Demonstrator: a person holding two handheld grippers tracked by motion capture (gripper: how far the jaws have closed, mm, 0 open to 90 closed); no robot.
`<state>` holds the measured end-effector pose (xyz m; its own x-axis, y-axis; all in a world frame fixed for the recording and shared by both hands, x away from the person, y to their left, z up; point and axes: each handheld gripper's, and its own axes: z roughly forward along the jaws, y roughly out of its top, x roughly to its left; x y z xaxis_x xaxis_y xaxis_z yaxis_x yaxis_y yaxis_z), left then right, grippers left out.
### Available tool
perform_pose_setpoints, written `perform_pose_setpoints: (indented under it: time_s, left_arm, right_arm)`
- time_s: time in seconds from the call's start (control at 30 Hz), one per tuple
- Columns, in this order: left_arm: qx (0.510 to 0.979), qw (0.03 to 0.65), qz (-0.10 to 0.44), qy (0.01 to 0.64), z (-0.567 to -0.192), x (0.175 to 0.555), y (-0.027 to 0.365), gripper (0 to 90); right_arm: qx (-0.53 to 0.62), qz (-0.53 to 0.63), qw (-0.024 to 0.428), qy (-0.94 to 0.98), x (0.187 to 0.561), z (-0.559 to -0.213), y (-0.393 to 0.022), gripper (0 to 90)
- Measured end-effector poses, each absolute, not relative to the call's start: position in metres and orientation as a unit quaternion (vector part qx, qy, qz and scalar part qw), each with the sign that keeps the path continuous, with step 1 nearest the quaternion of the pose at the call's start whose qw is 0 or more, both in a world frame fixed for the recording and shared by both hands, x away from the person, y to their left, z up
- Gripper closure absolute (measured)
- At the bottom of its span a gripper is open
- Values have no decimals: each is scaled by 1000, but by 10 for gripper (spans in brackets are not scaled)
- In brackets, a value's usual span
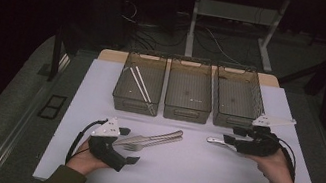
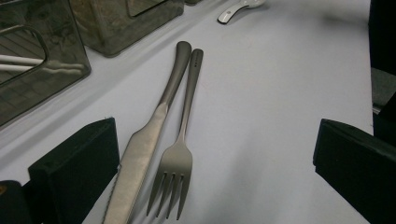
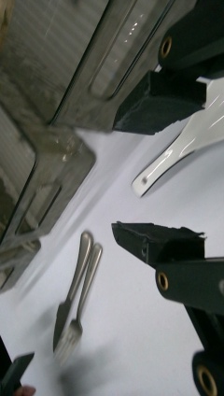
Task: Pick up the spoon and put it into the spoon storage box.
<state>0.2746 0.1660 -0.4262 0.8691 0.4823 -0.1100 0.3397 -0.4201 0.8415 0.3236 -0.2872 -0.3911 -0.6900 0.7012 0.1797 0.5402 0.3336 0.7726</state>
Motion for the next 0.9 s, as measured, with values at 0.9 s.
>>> perform_pose_setpoints:
  time_s: [0.9]
  left_arm:
    - [837,479,85,250,-429,277,171,0]
  right_arm:
    - [463,382,97,794,338,-438,-346,350]
